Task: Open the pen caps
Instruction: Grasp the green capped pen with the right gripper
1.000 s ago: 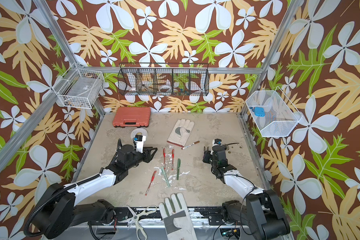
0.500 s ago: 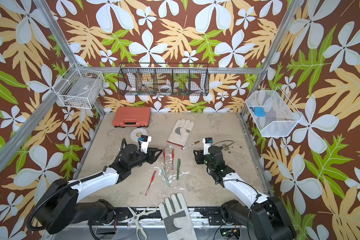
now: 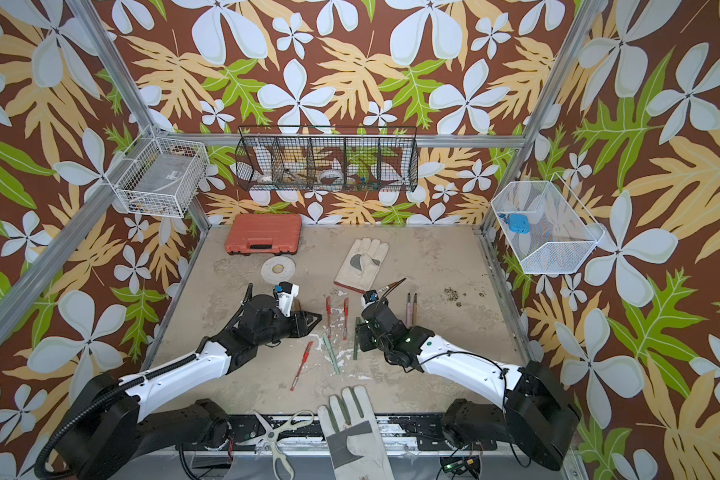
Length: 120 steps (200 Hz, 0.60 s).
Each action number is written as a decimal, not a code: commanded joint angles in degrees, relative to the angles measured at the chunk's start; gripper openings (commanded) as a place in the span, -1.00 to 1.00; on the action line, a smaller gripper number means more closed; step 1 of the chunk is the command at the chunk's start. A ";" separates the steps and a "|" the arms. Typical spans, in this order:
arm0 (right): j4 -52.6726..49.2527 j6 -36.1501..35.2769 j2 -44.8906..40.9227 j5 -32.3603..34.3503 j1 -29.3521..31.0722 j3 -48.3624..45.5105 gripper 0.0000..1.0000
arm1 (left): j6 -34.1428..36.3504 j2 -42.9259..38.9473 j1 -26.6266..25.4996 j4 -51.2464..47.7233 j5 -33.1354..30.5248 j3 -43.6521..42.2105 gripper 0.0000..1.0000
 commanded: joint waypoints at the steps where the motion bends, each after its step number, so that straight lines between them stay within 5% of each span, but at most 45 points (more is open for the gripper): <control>1: -2.82 1.65 2.43 4.10 2.07 1.35 -0.09 | -1.96 -0.39 -0.38 -3.62 1.00 0.00 -0.13; 120: -1.83 0.42 17.12 4.16 4.15 5.93 -0.23 | -2.84 -2.89 -1.62 -2.17 9.17 0.06 -0.08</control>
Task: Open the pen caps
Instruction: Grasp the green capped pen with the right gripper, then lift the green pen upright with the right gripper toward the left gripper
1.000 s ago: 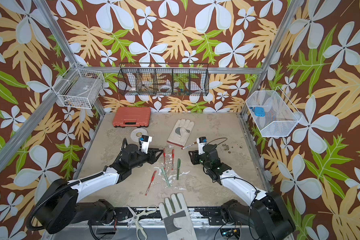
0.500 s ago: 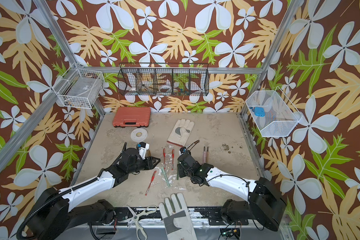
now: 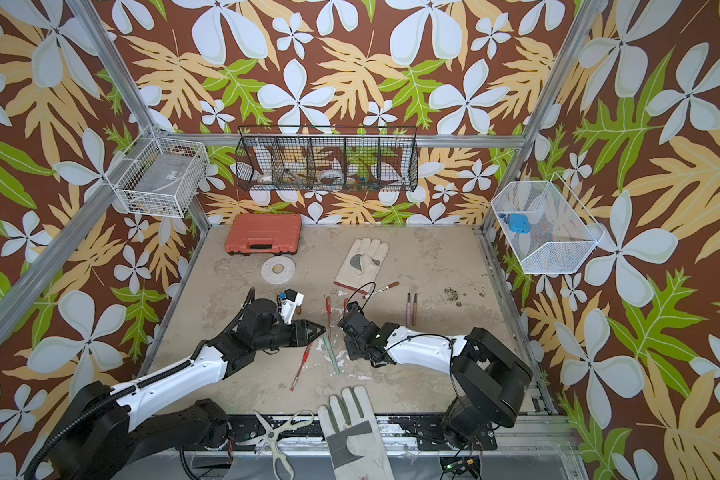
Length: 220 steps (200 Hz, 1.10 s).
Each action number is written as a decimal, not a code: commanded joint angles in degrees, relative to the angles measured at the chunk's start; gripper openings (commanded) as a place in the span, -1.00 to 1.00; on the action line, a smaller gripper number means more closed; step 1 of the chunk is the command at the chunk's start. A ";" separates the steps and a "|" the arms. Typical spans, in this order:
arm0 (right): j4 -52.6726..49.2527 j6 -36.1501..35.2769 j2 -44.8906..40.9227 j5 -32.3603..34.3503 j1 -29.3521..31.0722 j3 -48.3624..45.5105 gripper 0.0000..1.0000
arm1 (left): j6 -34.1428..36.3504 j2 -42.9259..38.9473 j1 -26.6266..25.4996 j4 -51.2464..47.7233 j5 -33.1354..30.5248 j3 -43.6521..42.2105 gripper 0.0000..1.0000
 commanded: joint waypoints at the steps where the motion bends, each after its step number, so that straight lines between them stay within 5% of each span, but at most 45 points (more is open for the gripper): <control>1: 0.27 -0.37 0.66 1.37 0.11 0.19 -0.23 | -0.34 -0.03 -0.03 1.11 1.54 0.58 -0.08; 81: 0.60 -1.16 3.45 1.35 0.13 -0.29 -0.28 | 0.23 0.61 -0.04 0.59 0.92 0.75 -0.08; 106: 0.58 -1.13 2.89 2.01 0.11 -0.95 -0.50 | 0.60 0.55 -0.04 0.11 0.46 0.97 -0.08; 220: -0.08 -1.25 3.12 2.26 0.02 -1.50 -0.69 | 1.42 1.91 -0.04 -1.85 -1.45 3.31 -0.07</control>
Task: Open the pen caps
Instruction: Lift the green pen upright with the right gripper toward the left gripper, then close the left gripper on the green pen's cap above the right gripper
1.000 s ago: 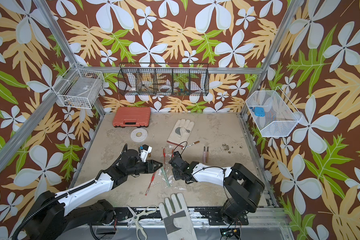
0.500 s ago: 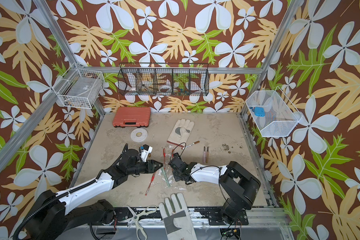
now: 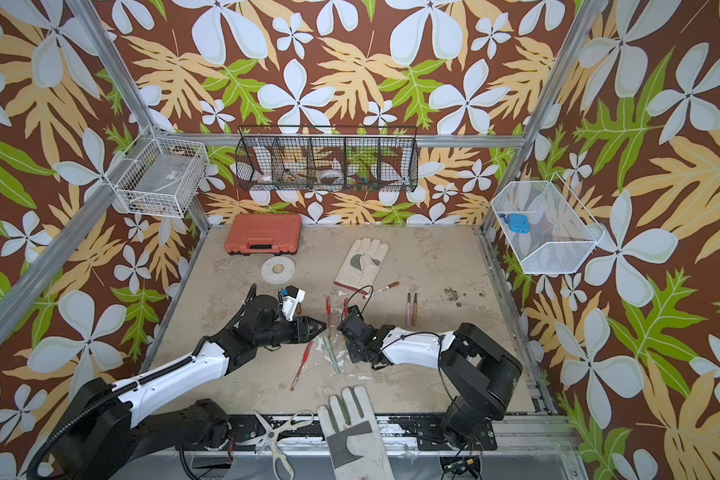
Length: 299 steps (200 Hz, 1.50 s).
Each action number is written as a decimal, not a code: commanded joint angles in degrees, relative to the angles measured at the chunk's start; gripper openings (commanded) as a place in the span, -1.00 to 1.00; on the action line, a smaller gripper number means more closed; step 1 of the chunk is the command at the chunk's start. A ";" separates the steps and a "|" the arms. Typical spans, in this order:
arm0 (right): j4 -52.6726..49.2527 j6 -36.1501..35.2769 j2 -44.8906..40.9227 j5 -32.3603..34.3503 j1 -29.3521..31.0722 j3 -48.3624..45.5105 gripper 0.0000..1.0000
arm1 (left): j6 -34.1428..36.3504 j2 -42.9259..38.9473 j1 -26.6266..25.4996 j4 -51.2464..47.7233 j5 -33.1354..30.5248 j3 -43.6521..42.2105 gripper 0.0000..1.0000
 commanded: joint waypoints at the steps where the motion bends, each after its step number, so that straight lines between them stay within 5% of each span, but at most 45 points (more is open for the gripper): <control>1: -1.58 -0.22 0.12 -0.12 0.02 -0.26 -0.70 | 0.29 0.23 -0.04 -0.77 -0.66 0.71 -0.07; 56: -3.39 -1.09 -2.83 0.44 -0.70 1.30 -0.81 | -1.21 0.40 -0.04 0.19 -2.57 0.46 -0.05; 140: -4.50 -6.10 -17.16 -7.34 -10.20 4.18 -0.83 | -8.58 -0.70 -0.01 13.24 -0.62 1.22 -0.01; 207: 7.11 -13.51 -24.79 -19.34 -11.01 5.33 -0.85 | -11.14 2.11 0.50 26.26 -0.93 3.46 0.04; 299: 23.23 -16.28 -32.10 -23.85 -11.05 -7.35 -0.88 | -10.15 4.13 4.35 47.36 5.31 -3.42 0.04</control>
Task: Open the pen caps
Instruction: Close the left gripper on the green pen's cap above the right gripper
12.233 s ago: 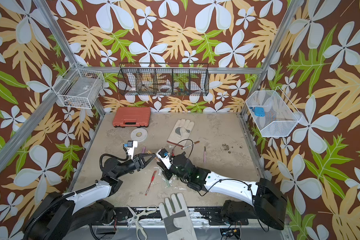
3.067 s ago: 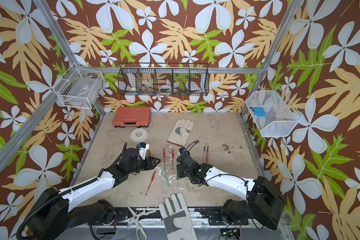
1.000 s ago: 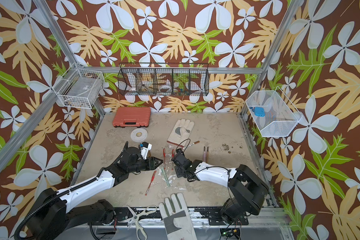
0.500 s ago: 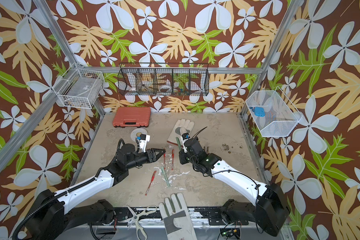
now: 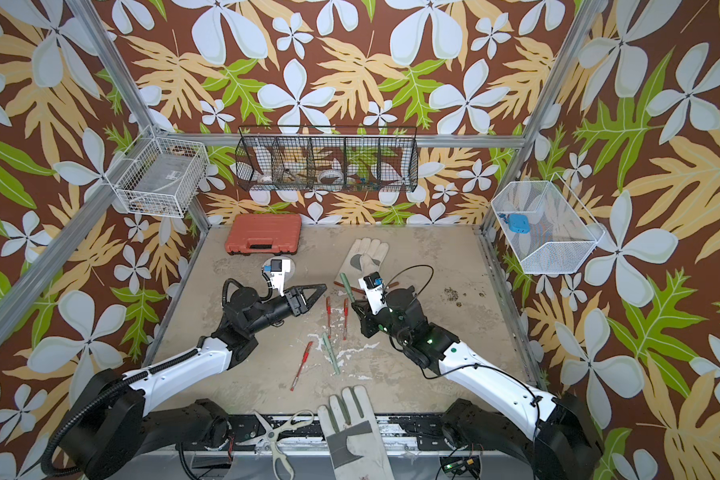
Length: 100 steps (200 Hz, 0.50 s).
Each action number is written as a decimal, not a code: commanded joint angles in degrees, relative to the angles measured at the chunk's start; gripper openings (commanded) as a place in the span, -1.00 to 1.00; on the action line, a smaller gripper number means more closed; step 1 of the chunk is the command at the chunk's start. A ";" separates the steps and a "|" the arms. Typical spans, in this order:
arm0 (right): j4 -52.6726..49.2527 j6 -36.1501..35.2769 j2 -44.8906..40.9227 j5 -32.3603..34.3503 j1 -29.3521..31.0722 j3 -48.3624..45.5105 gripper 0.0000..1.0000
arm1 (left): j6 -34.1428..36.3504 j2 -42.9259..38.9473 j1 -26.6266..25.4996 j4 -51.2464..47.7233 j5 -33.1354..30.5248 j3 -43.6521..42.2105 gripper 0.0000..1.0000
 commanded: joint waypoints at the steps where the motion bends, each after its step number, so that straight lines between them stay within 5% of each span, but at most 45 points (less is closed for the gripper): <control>1: 6.08 -0.97 -0.42 -2.37 0.00 -1.22 -0.88 | 0.44 0.57 0.13 7.90 2.71 -1.37 0.04; 100: 10.29 -1.19 -0.50 -10.52 0.04 -3.99 -0.88 | 6.85 -0.89 -1.27 2.46 3.69 -2.29 0.04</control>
